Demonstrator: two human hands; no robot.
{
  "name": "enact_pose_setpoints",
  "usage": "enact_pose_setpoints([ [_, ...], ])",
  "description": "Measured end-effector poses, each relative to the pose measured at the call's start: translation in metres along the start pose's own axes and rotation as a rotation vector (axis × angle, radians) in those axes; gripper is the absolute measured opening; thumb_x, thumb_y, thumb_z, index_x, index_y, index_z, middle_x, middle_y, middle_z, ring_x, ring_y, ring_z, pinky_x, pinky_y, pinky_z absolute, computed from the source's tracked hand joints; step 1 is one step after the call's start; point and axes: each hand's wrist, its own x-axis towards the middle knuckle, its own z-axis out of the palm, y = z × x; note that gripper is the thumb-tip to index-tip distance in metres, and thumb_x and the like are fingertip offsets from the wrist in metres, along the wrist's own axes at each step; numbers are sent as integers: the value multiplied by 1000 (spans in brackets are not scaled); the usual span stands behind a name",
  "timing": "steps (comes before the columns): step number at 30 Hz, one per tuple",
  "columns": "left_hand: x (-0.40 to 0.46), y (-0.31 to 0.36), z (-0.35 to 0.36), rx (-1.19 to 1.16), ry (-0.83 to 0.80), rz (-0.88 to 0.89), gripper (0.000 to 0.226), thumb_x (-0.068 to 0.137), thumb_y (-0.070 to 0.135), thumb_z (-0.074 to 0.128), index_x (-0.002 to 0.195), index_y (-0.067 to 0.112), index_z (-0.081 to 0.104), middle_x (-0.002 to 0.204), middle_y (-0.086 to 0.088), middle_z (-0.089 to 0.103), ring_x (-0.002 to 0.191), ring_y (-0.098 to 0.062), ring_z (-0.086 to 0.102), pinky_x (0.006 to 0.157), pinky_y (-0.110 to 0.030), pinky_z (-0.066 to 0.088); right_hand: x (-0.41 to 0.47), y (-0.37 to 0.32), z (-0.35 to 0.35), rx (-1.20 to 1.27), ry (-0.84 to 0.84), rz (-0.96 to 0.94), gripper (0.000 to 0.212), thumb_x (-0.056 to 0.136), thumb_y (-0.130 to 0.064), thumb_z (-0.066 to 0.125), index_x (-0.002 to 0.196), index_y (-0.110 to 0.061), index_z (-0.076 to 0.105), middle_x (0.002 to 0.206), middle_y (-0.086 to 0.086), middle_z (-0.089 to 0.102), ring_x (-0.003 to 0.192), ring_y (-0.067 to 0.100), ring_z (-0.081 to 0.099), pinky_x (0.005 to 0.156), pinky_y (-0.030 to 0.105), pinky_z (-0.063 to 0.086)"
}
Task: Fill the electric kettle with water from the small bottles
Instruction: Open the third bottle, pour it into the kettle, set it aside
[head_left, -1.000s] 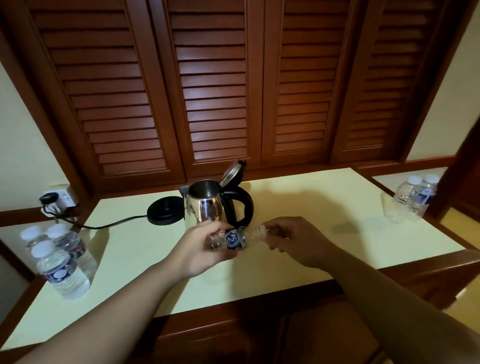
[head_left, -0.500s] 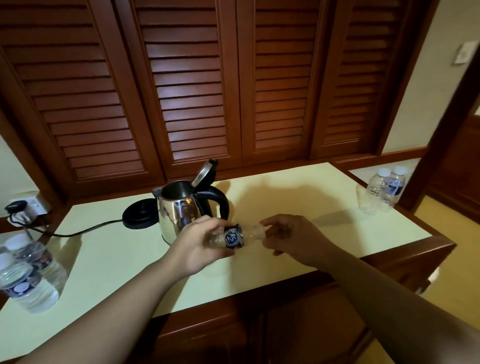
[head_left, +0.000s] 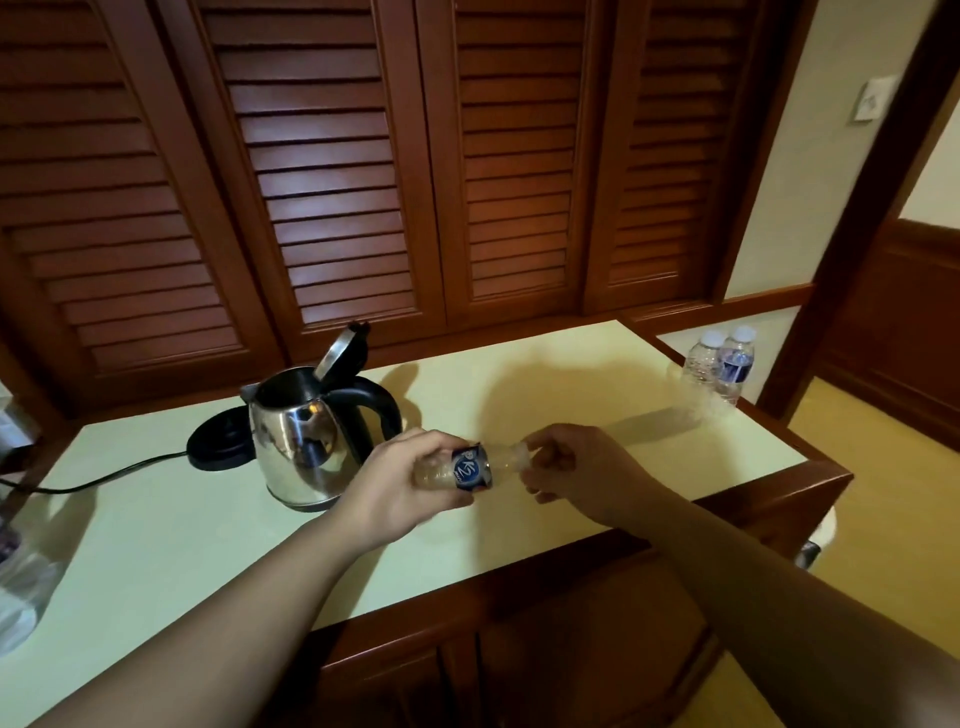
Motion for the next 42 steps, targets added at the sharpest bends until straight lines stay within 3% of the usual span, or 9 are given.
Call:
enact_pose_setpoints([
  [7, 20, 9, 27, -21, 1, -12, 48, 67, 52, 88, 111, 41, 71, 105, 11, 70, 99, -7, 64, 88, -31, 52, 0, 15, -30, -234, -26, -39, 16, 100, -36, 64, 107, -22, 65, 84, 1, 74, 72, 12, 74, 68, 27, 62],
  [13, 42, 16, 56, -34, -24, -12, 51, 68, 44, 92, 113, 37, 70, 104, 10, 68, 95, -6, 63, 80, -29, 50, 4, 34, -43, -56, 104, 15, 19, 93, -32, 74, 100, -15, 69, 85, 4, 76, 76, 17, 74, 71, 34, 65],
  [16, 56, 21, 77, -39, -22, -61, 63, 72, 41, 93, 128, 32, 67, 116, 12, 66, 105, -6, 63, 88, -28, 50, 5, 45, -58, -63, 201, 32, 17, 91, -31, 76, 99, -17, 70, 85, 3, 75, 75, 17, 74, 71, 38, 65],
  [21, 80, 26, 119, 100, -128, -157, 83, 79, 43, 88, 151, 29, 48, 145, 8, 52, 132, -10, 52, 99, -16, 35, -3, 67, -98, -215, 365, 28, 21, 90, -39, 76, 105, -25, 69, 88, -5, 73, 74, 14, 71, 69, 40, 63],
  [26, 103, 20, 154, 207, -271, -240, 78, 83, 54, 74, 151, 26, 49, 155, 1, 48, 140, -21, 49, 114, -32, 39, -17, 78, -139, -333, 535, 50, 29, 92, -32, 73, 119, -23, 68, 104, -8, 69, 94, 9, 65, 76, 27, 56],
  [31, 110, 0, 174, 518, -273, -223, 76, 93, 74, 36, 158, 35, 36, 170, 4, 26, 157, -17, 22, 129, -49, 10, -20, 84, -185, -546, 630, 96, 36, 89, -34, 75, 122, -22, 71, 103, -5, 68, 86, 12, 62, 68, 27, 47],
  [35, 117, -1, 174, 519, -274, -256, 76, 96, 72, 32, 162, 35, 27, 172, 7, 19, 159, -16, 15, 131, -48, 7, -7, 95, -223, -681, 622, 177, 26, 91, -31, 70, 114, -21, 72, 105, 1, 71, 74, 8, 58, 52, 18, 36],
  [39, 113, 1, 172, 465, -233, -269, 72, 97, 68, 38, 161, 35, 32, 170, 8, 23, 157, -15, 19, 131, -46, 8, 11, 105, -253, -622, 677, 301, 33, 92, -25, 68, 123, -14, 68, 113, 8, 71, 85, 20, 66, 55, 23, 52],
  [42, 112, 4, 170, 428, -205, -279, 68, 98, 63, 46, 159, 34, 37, 170, 8, 26, 156, -17, 21, 131, -44, 9, 26, 111, -266, -621, 655, 346, 39, 91, -25, 74, 128, -14, 66, 119, 10, 69, 93, 23, 67, 55, 20, 48],
])
